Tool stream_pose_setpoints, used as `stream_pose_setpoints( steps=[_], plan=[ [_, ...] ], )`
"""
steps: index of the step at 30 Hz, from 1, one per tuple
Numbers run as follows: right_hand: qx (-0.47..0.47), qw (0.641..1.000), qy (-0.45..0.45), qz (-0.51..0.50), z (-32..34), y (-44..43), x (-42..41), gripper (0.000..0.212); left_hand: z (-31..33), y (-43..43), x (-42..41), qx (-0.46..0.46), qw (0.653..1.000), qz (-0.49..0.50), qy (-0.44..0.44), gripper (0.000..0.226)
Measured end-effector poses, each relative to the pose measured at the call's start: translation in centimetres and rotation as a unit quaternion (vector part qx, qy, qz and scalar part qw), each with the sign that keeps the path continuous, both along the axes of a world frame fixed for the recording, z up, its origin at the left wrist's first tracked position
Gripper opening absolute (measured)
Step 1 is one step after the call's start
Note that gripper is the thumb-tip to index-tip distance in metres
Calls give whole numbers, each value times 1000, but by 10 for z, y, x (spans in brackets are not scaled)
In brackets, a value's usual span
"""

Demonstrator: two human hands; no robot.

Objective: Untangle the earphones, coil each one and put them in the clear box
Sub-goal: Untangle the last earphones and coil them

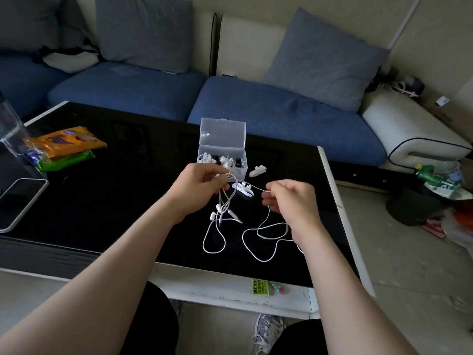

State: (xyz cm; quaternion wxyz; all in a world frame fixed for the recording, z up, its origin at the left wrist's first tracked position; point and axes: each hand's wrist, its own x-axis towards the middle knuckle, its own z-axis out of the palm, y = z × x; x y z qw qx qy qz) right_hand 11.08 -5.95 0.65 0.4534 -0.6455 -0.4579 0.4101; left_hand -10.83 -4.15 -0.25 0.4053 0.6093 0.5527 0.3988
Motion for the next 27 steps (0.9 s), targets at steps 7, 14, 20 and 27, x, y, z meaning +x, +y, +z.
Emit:
stream_pose_setpoints(
  steps=[7,14,20,27],
  plan=[
    [-54,984,-78,154,-7,1,-8,37,11,-9,2,-36,997,-70,-17,14],
    [58,976,-88,189,-14,5,-8,14,10,-8,1,-98,989,-100,-52,20],
    [81,977,-23,194,-16,7,-5,7,9,-6,0,-131,974,-121,-138,22],
    [75,983,10,170,-8,2,-10,8,9,-7,4,-143,965,-114,-189,21]
  ],
)
